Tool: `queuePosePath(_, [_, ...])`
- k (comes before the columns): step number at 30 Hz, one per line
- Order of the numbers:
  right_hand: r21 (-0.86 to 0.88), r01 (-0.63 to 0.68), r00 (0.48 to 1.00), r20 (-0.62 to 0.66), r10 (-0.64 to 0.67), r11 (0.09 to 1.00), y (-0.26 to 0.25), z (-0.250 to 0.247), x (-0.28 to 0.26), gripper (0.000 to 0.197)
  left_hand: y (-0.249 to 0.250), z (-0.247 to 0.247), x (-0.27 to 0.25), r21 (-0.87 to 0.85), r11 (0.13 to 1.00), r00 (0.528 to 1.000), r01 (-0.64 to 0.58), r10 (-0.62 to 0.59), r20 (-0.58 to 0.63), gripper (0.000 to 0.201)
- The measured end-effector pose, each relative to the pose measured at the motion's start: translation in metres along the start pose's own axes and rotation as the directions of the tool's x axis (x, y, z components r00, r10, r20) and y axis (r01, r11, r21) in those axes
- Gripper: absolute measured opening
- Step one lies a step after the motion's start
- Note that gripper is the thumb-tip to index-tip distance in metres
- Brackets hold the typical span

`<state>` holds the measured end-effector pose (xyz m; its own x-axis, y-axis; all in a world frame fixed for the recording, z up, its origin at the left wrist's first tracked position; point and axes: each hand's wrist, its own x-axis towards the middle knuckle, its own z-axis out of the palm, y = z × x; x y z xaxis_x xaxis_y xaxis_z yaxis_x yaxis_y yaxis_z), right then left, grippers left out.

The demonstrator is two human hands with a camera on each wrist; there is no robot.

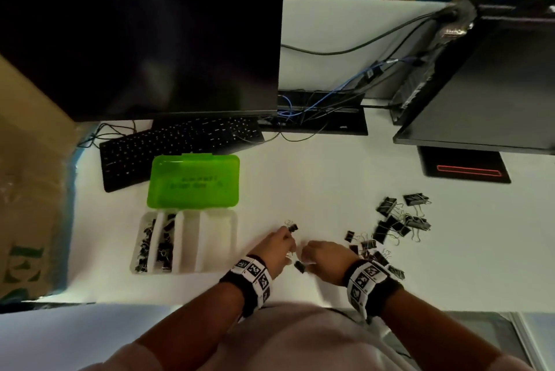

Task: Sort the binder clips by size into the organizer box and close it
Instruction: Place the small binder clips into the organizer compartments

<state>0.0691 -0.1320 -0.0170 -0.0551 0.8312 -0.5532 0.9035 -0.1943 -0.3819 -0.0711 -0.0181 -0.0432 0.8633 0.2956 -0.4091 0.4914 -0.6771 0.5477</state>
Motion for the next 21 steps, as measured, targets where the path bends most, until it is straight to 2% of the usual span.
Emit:
queuePosePath(4, [-0.102, 0.07, 0.995, -0.065, -0.077, 0.992, -0.003, -0.005, 0.003, 0.023, 0.001, -0.018, 0.007, 0.047, 0.997, 0.994, 0.066, -0.062, -0.086, 0.027])
queuePosePath(7, [-0.133, 0.072, 0.995, -0.06, -0.081, 0.989, -0.003, -0.007, 0.001, 0.025, 0.006, -0.027, 0.013, 0.08, 0.994, 0.991, 0.07, -0.06, -0.12, 0.043])
queuePosePath(9, [-0.112, 0.064, 0.995, -0.067, -0.072, 0.992, -0.005, -0.005, 0.0, 0.031, 0.004, -0.028, 0.018, 0.133, 0.99, 0.994, 0.046, -0.032, -0.101, 0.06])
queuePosePath(11, [-0.099, 0.087, 0.99, -0.099, -0.097, 0.991, -0.007, -0.001, 0.0, 0.038, 0.003, -0.03, 0.021, 0.157, 0.987, 0.999, 0.043, -0.04, -0.026, 0.065])
queuePosePath(13, [-0.08, 0.17, 0.979, -0.098, -0.178, 0.982, -0.01, 0.003, 0.002, 0.038, 0.002, -0.03, 0.022, 0.175, 0.984, 0.998, 0.044, -0.05, 0.033, 0.053])
queuePosePath(16, [-0.095, 0.285, 0.958, 0.009, -0.285, 0.954, -0.011, 0.01, 0.008, 0.024, -0.003, -0.03, 0.02, 0.105, 0.987, 0.993, 0.118, -0.121, 0.018, 0.022])
queuePosePath(17, [-0.11, 0.294, 0.956, 0.043, -0.291, 0.949, -0.01, 0.01, 0.01, 0.021, -0.005, -0.032, 0.02, 0.078, 0.986, 0.989, 0.146, -0.147, 0.003, 0.019])
queuePosePath(19, [-0.097, 0.247, 0.969, 0.052, -0.242, 0.964, -0.007, 0.005, 0.012, 0.021, -0.013, -0.033, 0.022, -0.003, 0.98, 0.98, 0.2, -0.2, -0.011, 0.019])
queuePosePath(21, [-0.028, 0.141, 0.99, -0.003, -0.141, 0.99, -0.002, -0.004, 0.015, 0.021, -0.022, -0.032, 0.02, -0.123, 0.965, 0.967, 0.231, -0.242, -0.085, 0.019])
